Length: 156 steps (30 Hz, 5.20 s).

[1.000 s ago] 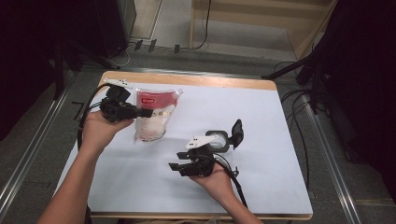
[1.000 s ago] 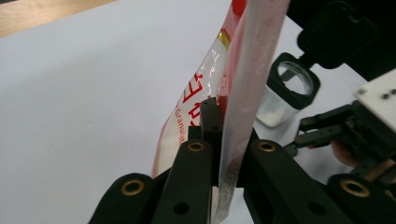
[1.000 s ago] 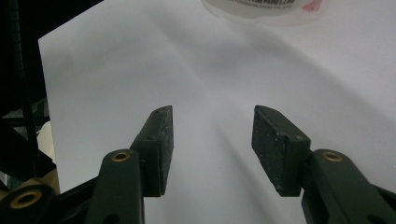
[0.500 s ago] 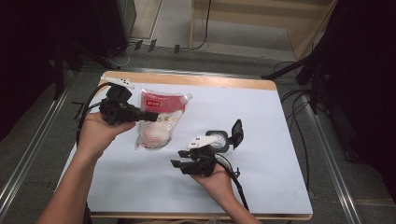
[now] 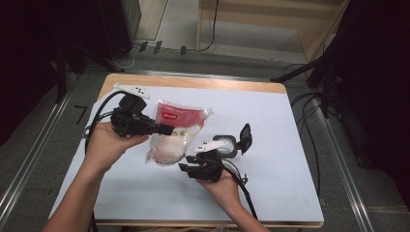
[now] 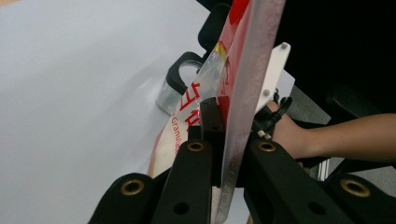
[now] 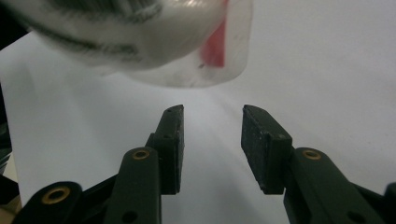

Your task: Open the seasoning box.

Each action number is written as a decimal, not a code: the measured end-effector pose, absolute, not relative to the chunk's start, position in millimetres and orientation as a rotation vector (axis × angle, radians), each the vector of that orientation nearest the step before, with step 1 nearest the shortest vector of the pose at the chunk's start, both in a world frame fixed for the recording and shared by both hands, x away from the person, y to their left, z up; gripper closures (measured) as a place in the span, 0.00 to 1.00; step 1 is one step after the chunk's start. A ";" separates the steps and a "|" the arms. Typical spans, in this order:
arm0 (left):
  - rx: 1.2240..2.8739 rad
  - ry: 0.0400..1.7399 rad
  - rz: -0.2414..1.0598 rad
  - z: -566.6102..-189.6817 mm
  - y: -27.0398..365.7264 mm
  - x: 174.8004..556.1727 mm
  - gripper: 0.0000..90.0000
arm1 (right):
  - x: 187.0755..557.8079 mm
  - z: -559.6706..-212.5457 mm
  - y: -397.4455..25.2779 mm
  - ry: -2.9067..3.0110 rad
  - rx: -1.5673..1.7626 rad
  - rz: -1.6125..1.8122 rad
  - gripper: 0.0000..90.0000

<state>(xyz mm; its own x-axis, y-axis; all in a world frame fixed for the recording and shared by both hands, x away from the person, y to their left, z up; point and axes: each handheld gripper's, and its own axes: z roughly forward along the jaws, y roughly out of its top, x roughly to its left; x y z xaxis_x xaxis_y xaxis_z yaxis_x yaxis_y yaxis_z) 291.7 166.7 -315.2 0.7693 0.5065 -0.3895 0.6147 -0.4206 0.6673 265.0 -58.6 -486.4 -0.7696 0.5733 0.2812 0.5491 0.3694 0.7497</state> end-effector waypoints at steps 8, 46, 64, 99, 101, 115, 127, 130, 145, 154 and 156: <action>2.112 0.853 -0.211 -314.5 157.9 283.0 1.00 | 261.0 -491.1 -58.4 2.523 1.002 1.438 0.70; 2.092 0.965 -0.201 -339.1 148.5 298.1 0.98 | 244.3 -491.6 -43.0 2.555 0.765 1.374 0.62; 2.095 0.714 -0.037 -353.8 133.8 301.5 0.88 | 234.3 -474.0 -35.9 2.623 0.707 1.417 0.63; 2.140 0.801 -0.141 -367.5 108.1 308.9 0.86 | 222.8 -465.3 -35.6 2.632 0.669 1.419 0.69; 2.131 0.842 -0.152 -368.1 105.6 310.3 0.86 | 220.0 -465.5 -32.4 2.610 0.694 1.401 0.67; 2.167 0.938 -0.281 -360.2 87.0 317.6 0.78 | 220.1 -459.5 -28.6 2.587 0.822 1.444 0.65; 2.125 0.965 -0.249 -349.2 96.6 310.0 0.75 | 228.4 -456.1 -38.1 2.535 0.939 1.537 0.67; 2.168 0.986 -0.229 -349.4 96.6 309.8 0.81 | 227.4 -456.1 -34.5 2.556 0.896 1.553 0.66; 2.161 0.965 -0.204 -352.6 90.6 315.8 0.77 | 225.9 -453.7 -23.1 2.555 0.873 1.528 0.67; 2.162 0.951 -0.245 -352.4 90.7 313.4 0.70 | 227.3 -451.9 -28.8 2.534 0.927 1.581 0.67; 2.161 0.963 -0.268 -352.9 91.9 314.3 0.73 | 225.1 -450.8 -27.9 2.528 0.897 1.568 0.68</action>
<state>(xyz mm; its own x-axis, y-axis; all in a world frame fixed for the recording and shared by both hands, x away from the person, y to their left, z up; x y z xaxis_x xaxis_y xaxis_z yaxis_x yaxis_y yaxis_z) 314.3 91.9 -352.9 0.6957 0.5555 -0.4554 0.7109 -0.4420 0.5470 225.1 -27.9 -450.8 -0.8329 0.4870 0.2631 0.4521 0.3244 0.8308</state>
